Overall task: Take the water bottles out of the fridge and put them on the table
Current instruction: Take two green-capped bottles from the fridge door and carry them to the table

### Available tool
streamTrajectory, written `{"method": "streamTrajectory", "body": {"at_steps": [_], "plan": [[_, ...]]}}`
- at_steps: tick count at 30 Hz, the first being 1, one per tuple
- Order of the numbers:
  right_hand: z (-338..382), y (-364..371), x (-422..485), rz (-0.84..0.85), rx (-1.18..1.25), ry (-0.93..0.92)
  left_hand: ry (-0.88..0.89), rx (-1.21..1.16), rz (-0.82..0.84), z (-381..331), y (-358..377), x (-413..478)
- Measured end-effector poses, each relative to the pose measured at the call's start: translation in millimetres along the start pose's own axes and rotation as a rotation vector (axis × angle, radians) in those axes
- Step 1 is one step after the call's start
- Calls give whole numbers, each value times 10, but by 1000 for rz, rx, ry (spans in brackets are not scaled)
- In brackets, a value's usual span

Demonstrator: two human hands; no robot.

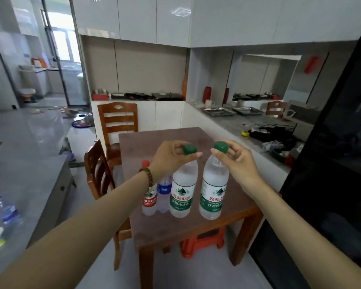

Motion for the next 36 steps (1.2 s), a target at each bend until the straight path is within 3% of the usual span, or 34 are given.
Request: {"method": "streamTrajectory", "body": {"at_steps": [8,17,29,36], "plan": [[-965,247,946,50,-48,111,-53,302,67,767,-83,1090],[-1982,629,1904,283,-62,155,-199,312,27,1525,-148,1912],[-2741,1126,2191,424,-16,251,-345,426,-14,2191,-261,2125],[-2942,1229,2154,477,-25,280,-380,562,45,2355,-227,2126]]}}
Point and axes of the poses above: each hand's wrist, its own x-axis towards the middle knuckle, its own y-axis out of the palm, z = x × y, the point moved 2 cm from there along x, towards the middle knuckle, and after that the axes turned 14 degrees about -x, right-handed, at the moved point
